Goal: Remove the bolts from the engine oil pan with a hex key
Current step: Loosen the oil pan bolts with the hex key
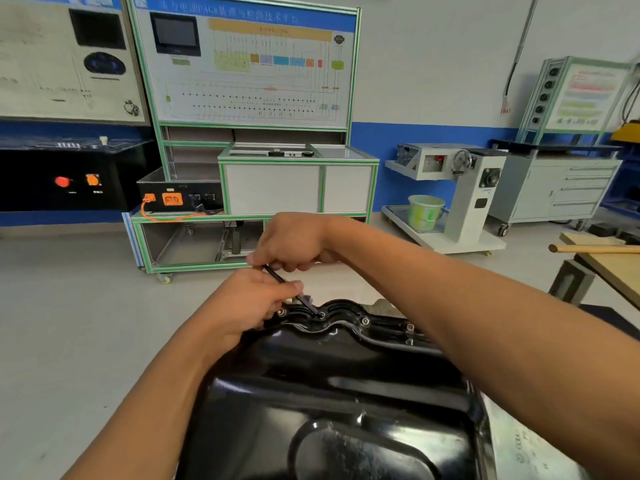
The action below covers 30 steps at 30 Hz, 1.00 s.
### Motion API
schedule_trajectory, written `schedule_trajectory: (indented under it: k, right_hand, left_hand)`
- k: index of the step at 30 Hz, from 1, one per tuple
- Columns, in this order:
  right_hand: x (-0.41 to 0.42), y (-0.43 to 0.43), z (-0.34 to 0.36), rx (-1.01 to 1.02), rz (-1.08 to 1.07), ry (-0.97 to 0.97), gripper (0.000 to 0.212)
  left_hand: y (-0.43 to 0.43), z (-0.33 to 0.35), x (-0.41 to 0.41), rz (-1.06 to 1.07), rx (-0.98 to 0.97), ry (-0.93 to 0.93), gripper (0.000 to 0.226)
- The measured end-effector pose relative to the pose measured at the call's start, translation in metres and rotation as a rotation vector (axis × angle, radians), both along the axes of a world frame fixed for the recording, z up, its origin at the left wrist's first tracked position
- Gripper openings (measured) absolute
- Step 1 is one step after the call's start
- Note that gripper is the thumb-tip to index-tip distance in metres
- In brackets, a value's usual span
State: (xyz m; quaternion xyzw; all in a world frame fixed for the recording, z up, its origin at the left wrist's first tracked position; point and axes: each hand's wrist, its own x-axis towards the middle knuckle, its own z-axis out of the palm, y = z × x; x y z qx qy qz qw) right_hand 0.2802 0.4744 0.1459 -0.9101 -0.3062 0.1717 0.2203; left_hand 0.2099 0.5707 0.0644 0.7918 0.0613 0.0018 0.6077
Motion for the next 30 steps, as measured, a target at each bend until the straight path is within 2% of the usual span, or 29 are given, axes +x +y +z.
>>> schedule_trajectory:
  k: [2, 5, 10, 14, 16, 20, 22, 24, 26, 30]
  right_hand:
    - [0.0, -0.002, -0.005, -0.021, 0.066, -0.004, 0.026]
    - [-0.001, 0.004, -0.018, 0.028, 0.067, 0.094, 0.021]
    - [0.0, 0.014, -0.019, -0.036, 0.118, 0.167, 0.015]
    - [0.002, 0.014, -0.013, -0.042, 0.112, 0.143, 0.024]
    - [0.002, 0.014, -0.013, -0.024, 0.108, 0.129, 0.034]
    - [-0.001, 0.024, -0.021, -0.04, 0.125, 0.07, 0.034]
    - [0.0, 0.03, -0.02, 0.0, 0.119, 0.046, 0.03]
    - [0.002, 0.031, -0.012, 0.095, 0.094, 0.037, 0.03]
    - [0.006, 0.024, -0.004, 0.231, 0.056, 0.074, 0.03]
    - [0.007, -0.009, -0.001, 0.455, -0.019, 0.145, 0.027]
  left_hand:
    - [0.003, -0.001, 0.0, -0.007, -0.05, 0.041, 0.021]
    - [0.011, -0.007, -0.004, 0.015, -0.07, 0.066, 0.026]
    - [0.018, -0.012, -0.016, 0.048, 0.014, 0.059, 0.02]
    - [0.016, -0.008, -0.011, 0.058, 0.066, 0.078, 0.034]
    - [0.015, -0.006, -0.009, 0.028, -0.006, 0.104, 0.037]
    - [0.019, -0.005, -0.01, -0.001, -0.261, 0.15, 0.011]
    - [0.027, -0.004, -0.014, -0.001, -0.311, 0.174, 0.02]
    - [0.036, -0.003, -0.021, 0.023, -0.283, 0.092, 0.025]
    - [0.04, -0.003, -0.028, 0.041, -0.212, -0.057, 0.021]
    - [0.044, -0.007, -0.033, 0.007, 0.049, -0.25, 0.014]
